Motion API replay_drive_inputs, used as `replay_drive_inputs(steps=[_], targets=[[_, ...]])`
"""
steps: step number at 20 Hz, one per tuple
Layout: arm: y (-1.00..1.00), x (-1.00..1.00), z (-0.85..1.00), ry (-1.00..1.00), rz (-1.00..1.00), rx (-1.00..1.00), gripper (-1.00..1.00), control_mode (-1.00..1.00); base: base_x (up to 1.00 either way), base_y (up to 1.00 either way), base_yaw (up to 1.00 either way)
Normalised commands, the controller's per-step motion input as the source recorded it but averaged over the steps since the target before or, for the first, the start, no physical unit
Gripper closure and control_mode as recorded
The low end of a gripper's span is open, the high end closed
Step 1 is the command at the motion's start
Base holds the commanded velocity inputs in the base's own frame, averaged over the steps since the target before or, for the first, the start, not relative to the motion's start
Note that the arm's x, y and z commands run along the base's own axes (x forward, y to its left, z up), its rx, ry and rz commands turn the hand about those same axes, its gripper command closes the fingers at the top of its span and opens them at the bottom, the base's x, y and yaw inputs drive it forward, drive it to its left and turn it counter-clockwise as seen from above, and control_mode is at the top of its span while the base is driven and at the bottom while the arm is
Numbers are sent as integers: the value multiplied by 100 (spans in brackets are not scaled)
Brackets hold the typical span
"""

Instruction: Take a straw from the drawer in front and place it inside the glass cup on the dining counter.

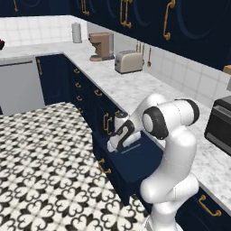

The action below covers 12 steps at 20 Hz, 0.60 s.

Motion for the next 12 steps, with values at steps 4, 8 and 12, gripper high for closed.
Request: replay_drive_inputs(steps=[4,8,12], targets=[[0,18,-74,7,0,4,-100,-100,0,0,0],[26,-1,-56,5,0,7,-100,-100,0,0,0],[72,-23,-46,6,0,5,-100,-100,0,0,0]])
